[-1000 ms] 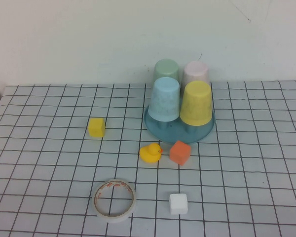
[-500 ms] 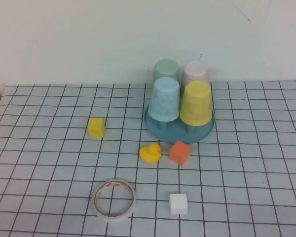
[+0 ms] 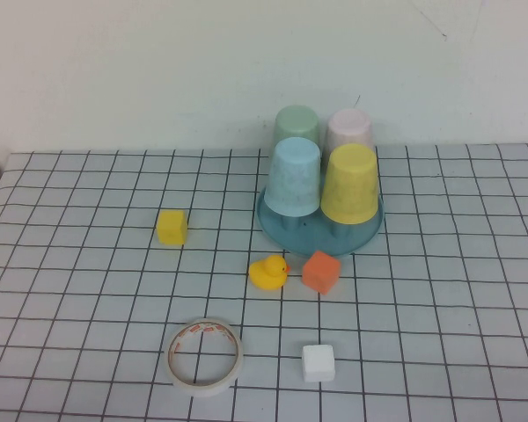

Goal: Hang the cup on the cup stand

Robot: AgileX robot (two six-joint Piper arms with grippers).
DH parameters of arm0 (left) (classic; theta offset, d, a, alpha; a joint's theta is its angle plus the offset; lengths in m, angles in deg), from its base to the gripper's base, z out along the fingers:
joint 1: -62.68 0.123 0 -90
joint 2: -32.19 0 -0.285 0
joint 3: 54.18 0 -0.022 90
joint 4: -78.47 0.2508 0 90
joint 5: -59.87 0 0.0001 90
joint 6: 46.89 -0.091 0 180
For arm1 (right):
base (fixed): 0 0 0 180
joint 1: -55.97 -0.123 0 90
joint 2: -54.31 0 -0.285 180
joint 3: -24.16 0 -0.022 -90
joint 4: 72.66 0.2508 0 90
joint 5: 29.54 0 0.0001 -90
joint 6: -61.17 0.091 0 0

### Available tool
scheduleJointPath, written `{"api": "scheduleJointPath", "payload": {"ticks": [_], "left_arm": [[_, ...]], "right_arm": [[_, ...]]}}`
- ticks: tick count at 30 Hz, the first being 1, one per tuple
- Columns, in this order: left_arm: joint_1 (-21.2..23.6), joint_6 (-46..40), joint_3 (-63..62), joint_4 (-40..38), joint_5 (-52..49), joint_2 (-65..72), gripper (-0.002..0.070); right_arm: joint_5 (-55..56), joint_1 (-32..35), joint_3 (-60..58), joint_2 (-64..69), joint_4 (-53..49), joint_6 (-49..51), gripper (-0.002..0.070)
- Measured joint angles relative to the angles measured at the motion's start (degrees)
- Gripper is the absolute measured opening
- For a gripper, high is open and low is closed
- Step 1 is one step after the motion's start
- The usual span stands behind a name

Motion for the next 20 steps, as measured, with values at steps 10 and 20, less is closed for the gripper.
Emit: {"api": "scheduleJointPath", "payload": {"ticks": [10, 20], "left_arm": [[0.0, -3.6, 0.0, -1.7, -9.0, 0.0, -0.0001], [0.0, -4.5, -0.1, -2.9, -10.7, 0.0, -0.0001]], "right_arm": [[0.0, 0.0, 0.0, 0.0, 0.0, 0.0, 0.0013], [-0.1, 0.0, 0.0, 0.0, 0.0, 0.0, 0.0013]]}}
